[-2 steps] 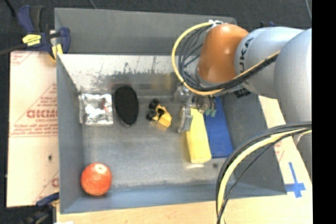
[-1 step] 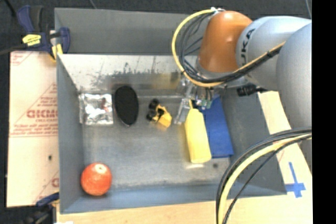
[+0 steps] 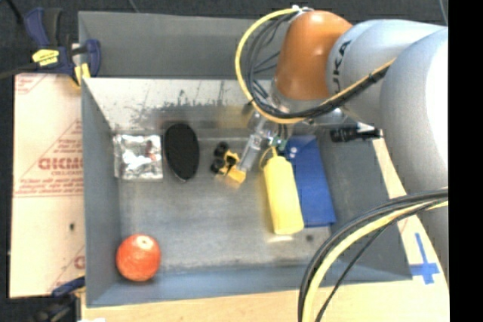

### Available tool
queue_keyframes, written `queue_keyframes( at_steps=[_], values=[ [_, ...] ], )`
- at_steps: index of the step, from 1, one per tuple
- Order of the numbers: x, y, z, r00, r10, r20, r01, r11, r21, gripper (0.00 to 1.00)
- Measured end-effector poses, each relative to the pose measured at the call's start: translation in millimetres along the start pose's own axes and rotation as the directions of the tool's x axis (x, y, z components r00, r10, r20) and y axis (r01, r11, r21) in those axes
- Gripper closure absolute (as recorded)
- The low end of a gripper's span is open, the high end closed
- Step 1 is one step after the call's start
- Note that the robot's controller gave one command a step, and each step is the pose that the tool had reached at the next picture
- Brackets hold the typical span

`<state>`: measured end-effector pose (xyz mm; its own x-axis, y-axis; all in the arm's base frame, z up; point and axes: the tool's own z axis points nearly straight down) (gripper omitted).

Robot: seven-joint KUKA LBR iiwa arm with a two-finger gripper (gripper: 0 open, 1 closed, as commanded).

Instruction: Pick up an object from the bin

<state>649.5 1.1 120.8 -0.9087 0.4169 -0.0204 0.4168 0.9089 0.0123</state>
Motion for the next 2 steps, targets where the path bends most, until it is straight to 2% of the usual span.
queue_keyframes(
  at_steps=[1,2],
  values=[
    [15.3,43.9,33.5,0.971,-0.241,-0.002,0.241,0.971,0.001,0.00],
    [41.0,66.6,29.7,0.986,-0.167,0.002,0.167,0.986,-0.001,1.00]
  ],
)
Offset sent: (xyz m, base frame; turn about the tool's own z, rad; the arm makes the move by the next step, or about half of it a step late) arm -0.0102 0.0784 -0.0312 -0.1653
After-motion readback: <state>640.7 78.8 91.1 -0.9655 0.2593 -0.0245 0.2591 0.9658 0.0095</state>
